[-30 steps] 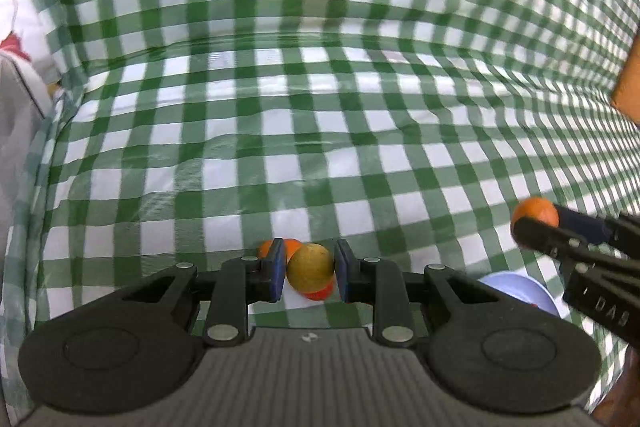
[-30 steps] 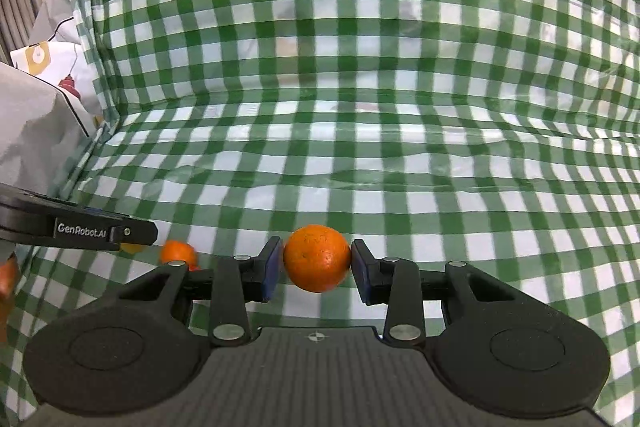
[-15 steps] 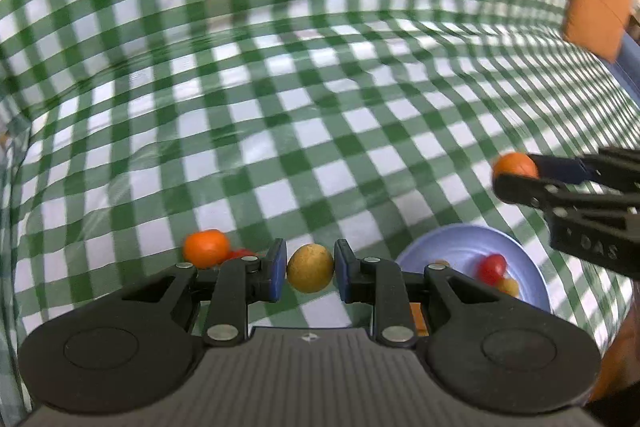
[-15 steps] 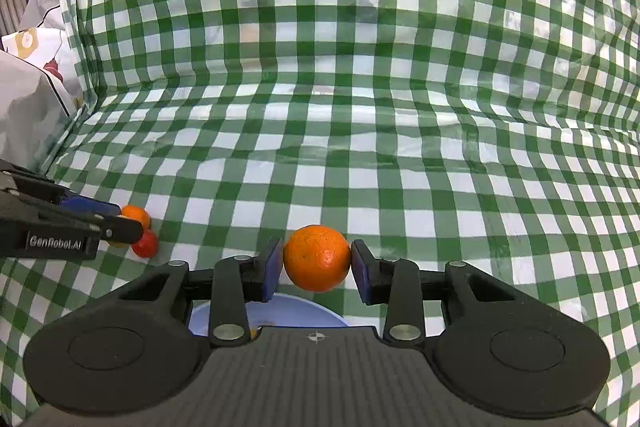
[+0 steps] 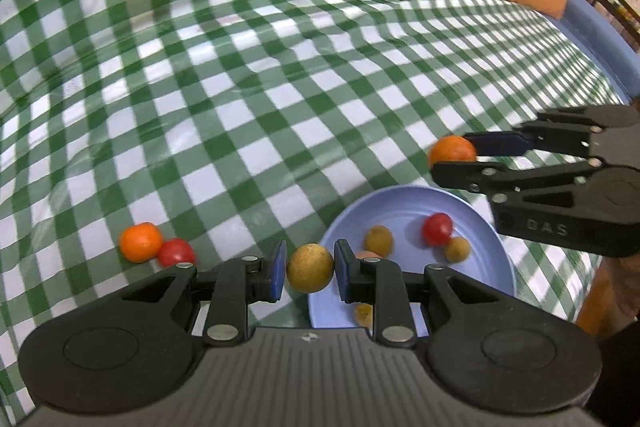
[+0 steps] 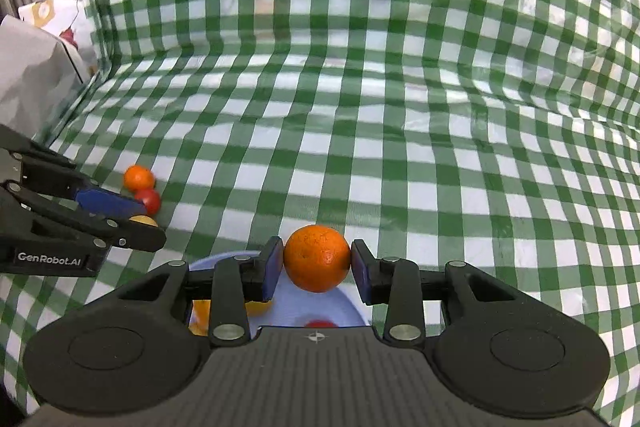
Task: Organize fruits
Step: 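Open both grippers over the blue plate to drop the fruits, then move both tools toward the last orange and red tomato, then grasp the orange with the left gripper while the right gripper grasps the red tomato, then carry both fruits over the blue plate and open both grippers to release them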
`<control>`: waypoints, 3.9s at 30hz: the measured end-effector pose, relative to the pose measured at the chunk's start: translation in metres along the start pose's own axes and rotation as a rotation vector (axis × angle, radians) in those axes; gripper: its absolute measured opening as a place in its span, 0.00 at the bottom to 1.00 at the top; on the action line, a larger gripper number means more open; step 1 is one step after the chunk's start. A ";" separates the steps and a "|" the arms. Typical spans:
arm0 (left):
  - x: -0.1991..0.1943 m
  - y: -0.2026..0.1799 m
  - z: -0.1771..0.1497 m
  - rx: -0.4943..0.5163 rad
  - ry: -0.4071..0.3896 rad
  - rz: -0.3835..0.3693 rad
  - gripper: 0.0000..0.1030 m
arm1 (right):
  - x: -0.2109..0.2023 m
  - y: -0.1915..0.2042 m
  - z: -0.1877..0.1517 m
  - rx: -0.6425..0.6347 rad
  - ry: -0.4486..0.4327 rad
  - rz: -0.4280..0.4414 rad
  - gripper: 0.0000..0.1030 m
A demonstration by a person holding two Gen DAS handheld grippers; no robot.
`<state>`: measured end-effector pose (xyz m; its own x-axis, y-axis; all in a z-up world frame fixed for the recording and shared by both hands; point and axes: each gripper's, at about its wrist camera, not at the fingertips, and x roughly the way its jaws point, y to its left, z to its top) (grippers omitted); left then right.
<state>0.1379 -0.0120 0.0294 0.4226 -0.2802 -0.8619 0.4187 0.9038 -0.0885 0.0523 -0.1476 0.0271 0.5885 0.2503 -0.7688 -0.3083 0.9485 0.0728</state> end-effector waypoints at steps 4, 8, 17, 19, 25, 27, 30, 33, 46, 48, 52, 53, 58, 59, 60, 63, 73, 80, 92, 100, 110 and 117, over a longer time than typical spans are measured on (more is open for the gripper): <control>0.003 -0.013 -0.003 0.050 0.014 -0.057 0.27 | -0.003 -0.003 0.000 -0.003 0.009 -0.004 0.38; 0.006 -0.030 -0.009 0.115 0.022 -0.110 0.27 | -0.003 -0.004 -0.002 -0.007 0.023 -0.003 0.38; 0.009 -0.050 -0.017 0.204 0.031 -0.177 0.32 | 0.007 0.002 -0.009 -0.049 0.080 0.051 0.39; 0.008 -0.050 -0.017 0.204 0.026 -0.182 0.34 | 0.008 0.004 -0.009 -0.053 0.084 0.056 0.39; 0.009 -0.048 -0.017 0.200 0.036 -0.158 0.34 | 0.009 0.004 -0.009 -0.045 0.077 0.051 0.39; 0.009 -0.047 -0.017 0.198 0.037 -0.153 0.34 | 0.010 0.004 -0.011 -0.048 0.081 0.045 0.39; 0.008 -0.046 -0.016 0.196 0.035 -0.150 0.34 | 0.011 0.005 -0.011 -0.047 0.083 0.044 0.39; 0.008 -0.046 -0.017 0.194 0.035 -0.145 0.34 | 0.013 0.005 -0.011 -0.050 0.083 0.038 0.39; 0.006 -0.039 -0.016 0.167 0.028 -0.109 0.34 | 0.018 0.011 -0.008 -0.044 0.074 0.017 0.39; 0.005 -0.035 -0.014 0.148 0.022 -0.094 0.34 | 0.018 0.011 -0.006 -0.036 0.066 0.011 0.39; 0.003 -0.017 -0.007 0.078 0.004 -0.049 0.34 | 0.018 0.013 0.001 -0.008 0.034 -0.018 0.39; 0.003 -0.012 -0.006 0.056 0.001 -0.036 0.34 | 0.018 0.013 0.002 0.004 0.022 -0.033 0.40; 0.000 0.026 -0.001 -0.071 -0.027 0.033 0.34 | 0.019 0.014 0.014 0.089 -0.042 -0.105 0.42; 0.001 0.036 -0.002 -0.104 -0.036 0.037 0.34 | 0.019 0.016 0.017 0.104 -0.056 -0.109 0.42; 0.003 0.043 -0.003 -0.131 -0.034 0.044 0.34 | 0.018 0.018 0.020 0.114 -0.071 -0.111 0.42; 0.008 0.073 -0.003 -0.222 -0.020 0.098 0.34 | 0.014 0.030 0.026 0.132 -0.123 -0.098 0.42; 0.007 0.186 -0.030 -0.685 -0.016 0.075 0.32 | 0.043 0.089 0.039 0.119 -0.130 0.096 0.24; 0.022 0.188 -0.031 -0.731 -0.004 -0.017 0.41 | 0.083 0.132 0.041 0.046 -0.008 0.201 0.32; 0.049 0.175 -0.034 -0.681 0.040 -0.021 0.38 | 0.129 0.171 0.039 -0.077 0.097 0.184 0.30; 0.037 0.169 -0.029 -0.547 0.030 0.156 0.39 | 0.120 0.168 0.046 -0.068 0.099 0.146 0.30; 0.022 0.156 -0.026 -0.485 -0.013 0.203 0.38 | 0.097 0.151 0.049 -0.038 0.056 0.133 0.30; -0.031 0.133 -0.050 -0.464 -0.148 0.298 0.38 | 0.042 0.127 0.051 0.046 -0.099 0.097 0.30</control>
<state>0.1406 0.1328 0.0192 0.5904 -0.0031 -0.8071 -0.1189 0.9887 -0.0908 0.0759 -0.0070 0.0363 0.6292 0.3567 -0.6906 -0.3338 0.9264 0.1744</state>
